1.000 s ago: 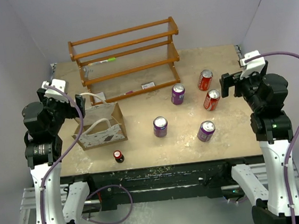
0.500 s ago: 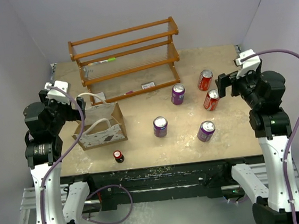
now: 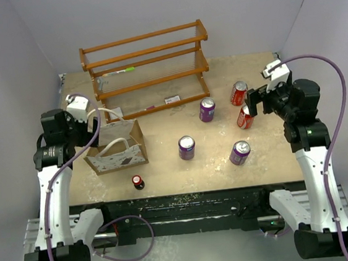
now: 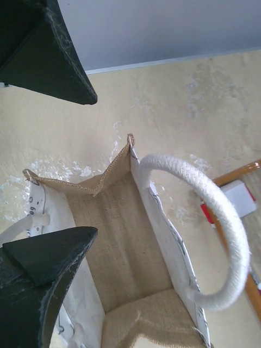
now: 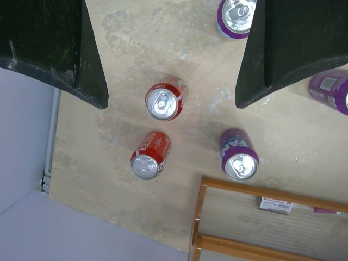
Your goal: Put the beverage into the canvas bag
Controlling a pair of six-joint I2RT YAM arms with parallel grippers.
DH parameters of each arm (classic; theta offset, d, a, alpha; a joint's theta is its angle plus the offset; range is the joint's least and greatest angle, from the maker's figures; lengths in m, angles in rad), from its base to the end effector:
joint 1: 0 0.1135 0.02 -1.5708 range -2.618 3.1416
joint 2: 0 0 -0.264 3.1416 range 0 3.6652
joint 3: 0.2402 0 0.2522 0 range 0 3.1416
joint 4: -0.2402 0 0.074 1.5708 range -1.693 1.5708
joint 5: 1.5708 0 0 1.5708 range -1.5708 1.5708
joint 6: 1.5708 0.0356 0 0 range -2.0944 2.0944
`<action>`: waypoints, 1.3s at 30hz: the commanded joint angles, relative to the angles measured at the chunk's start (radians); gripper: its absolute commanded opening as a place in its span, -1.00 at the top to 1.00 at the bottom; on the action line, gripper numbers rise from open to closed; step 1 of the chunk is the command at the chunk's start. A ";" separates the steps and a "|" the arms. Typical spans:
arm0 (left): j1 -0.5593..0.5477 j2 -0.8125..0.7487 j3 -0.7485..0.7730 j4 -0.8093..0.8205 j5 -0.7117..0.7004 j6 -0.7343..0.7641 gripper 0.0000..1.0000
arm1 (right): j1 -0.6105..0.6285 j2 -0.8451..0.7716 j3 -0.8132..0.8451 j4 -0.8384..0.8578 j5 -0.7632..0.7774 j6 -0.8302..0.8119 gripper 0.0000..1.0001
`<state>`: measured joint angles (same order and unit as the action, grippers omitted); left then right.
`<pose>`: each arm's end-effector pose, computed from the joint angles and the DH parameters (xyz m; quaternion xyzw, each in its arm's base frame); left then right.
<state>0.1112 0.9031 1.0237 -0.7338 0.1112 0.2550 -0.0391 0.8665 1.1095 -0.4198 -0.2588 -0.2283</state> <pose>0.1813 0.0163 0.3469 0.0892 0.8820 0.0353 0.4613 0.1793 0.0021 0.4128 -0.1543 0.7491 0.0132 0.6441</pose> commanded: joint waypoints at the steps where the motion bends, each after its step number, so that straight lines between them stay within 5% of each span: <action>1: 0.008 0.064 0.037 -0.012 -0.025 0.017 -0.86 | 0.005 0.006 -0.031 0.069 -0.030 -0.013 -1.00; 15: 0.008 0.214 -0.019 -0.016 -0.018 0.094 -0.15 | 0.005 0.012 -0.151 0.149 -0.045 0.007 -1.00; 19: 0.008 0.219 -0.016 0.005 0.039 0.081 0.21 | 0.005 0.015 -0.157 0.154 -0.037 0.005 -1.00; 24: 0.007 0.287 -0.001 0.029 0.095 0.029 0.32 | 0.005 0.013 -0.167 0.159 -0.031 0.004 -1.00; 32: 0.007 0.356 0.041 0.054 0.340 -0.102 0.99 | 0.005 0.025 -0.172 0.163 -0.049 -0.001 -1.00; 39: -0.100 0.398 0.072 0.133 0.427 -0.314 1.00 | 0.009 0.048 -0.146 0.117 -0.175 -0.065 -1.00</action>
<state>0.0952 1.2774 1.0325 -0.6743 0.4511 0.0872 -0.0391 0.9047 0.9401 -0.3016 -0.3161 -0.2394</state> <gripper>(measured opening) 0.009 0.998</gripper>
